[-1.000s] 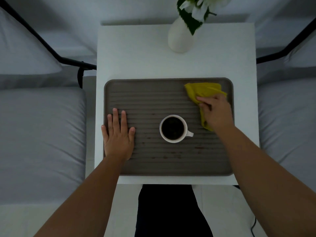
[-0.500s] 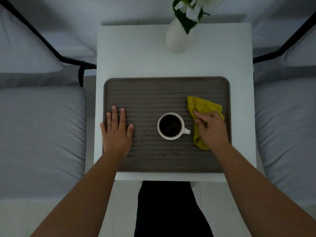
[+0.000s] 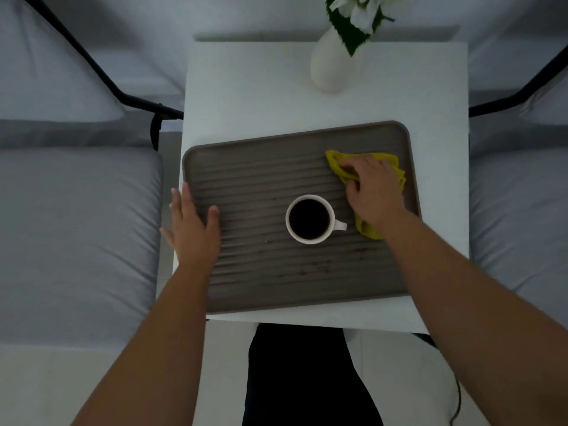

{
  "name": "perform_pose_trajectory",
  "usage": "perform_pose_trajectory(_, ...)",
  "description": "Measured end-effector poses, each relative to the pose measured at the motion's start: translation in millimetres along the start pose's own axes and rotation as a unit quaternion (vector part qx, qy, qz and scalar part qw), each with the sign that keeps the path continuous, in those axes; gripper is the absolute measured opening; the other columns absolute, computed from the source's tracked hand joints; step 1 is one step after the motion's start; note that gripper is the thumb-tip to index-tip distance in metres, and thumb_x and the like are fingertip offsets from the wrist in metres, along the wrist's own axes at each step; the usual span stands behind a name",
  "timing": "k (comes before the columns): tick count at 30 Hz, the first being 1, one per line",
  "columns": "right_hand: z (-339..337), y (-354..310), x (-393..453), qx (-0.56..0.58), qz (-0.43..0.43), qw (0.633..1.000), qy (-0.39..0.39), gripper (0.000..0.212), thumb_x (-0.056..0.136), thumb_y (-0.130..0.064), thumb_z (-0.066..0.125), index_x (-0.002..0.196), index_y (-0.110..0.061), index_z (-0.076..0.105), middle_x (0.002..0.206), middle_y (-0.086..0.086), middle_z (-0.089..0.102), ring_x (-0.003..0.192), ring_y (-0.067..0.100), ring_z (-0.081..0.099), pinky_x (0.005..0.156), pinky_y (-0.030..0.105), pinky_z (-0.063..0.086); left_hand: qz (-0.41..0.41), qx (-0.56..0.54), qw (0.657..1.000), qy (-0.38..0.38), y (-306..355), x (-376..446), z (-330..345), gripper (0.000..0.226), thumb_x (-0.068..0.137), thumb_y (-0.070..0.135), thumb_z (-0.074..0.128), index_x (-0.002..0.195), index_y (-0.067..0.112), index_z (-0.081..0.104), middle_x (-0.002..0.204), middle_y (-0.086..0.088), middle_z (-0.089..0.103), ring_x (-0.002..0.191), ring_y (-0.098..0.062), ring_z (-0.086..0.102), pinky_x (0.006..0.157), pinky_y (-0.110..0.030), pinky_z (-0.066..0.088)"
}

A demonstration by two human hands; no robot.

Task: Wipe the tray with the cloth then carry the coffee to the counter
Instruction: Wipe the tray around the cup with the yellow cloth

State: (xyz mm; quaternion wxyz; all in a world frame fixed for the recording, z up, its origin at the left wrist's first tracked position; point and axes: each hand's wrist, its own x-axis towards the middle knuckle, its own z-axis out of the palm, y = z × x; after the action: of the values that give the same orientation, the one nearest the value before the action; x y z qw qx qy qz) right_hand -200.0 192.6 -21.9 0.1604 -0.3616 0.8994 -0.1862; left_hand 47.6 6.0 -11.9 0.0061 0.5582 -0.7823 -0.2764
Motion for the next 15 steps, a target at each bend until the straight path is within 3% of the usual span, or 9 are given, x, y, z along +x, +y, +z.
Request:
perform_pose_trajectory(4, 2, -17, 32, 0.01, -0.119, 0.989, -0.087, 0.038, 0.081, -0.007, 0.051, 0.116, -0.013, 0.066, 0.11, 0.016, 0.062, 0.097, 0.037, 0.057, 0.088, 0.041, 0.046, 0.035, -0.064, 0.997, -0.007, -5, 5, 0, 0.071, 0.096, 0.017, 0.051, 0.153, 0.013, 0.01, 0.161, -0.007, 0.01, 0.147, -0.02, 0.013, 0.113, -0.021, 0.007)
perform_pose_trajectory(5, 4, -22, 38, 0.008, -0.127, 0.986, -0.111, 0.037, 0.084, -0.006, 0.051, 0.116, -0.013, 0.067, 0.111, 0.016, 0.06, 0.096, 0.036, 0.056, 0.085, 0.041, 0.046, 0.031, -0.075, 0.997, -0.008, -7, 6, 2, 0.072, 0.096, 0.015, 0.051, 0.153, 0.012, 0.008, 0.161, -0.006, 0.01, 0.147, -0.02, 0.013, 0.114, -0.022, 0.007)
perform_pose_trajectory(9, 17, -54, 56, 0.016, -0.159, 0.968, -0.191, 0.034, 0.09, -0.006, 0.051, 0.119, -0.014, 0.065, 0.114, 0.015, 0.055, 0.099, 0.032, 0.055, 0.086, 0.036, 0.044, 0.027, -0.09, 0.995, -0.022, -14, 8, 7, 0.078, 0.095, 0.014, 0.051, 0.154, 0.018, 0.0, 0.162, -0.001, 0.005, 0.147, -0.02, 0.012, 0.121, -0.047, 0.011)
perform_pose_trajectory(15, 13, -73, 73, -0.022, -0.189, 0.952, -0.241, 0.034, 0.095, -0.016, 0.044, 0.123, -0.02, 0.063, 0.12, 0.013, 0.052, 0.104, 0.03, 0.053, 0.088, 0.03, 0.038, 0.054, -0.078, 0.995, -0.009, -20, 8, 8, 0.069, 0.098, 0.012, 0.044, 0.153, 0.014, 0.003, 0.162, -0.005, 0.007, 0.147, -0.023, 0.014, 0.119, -0.052, 0.012)
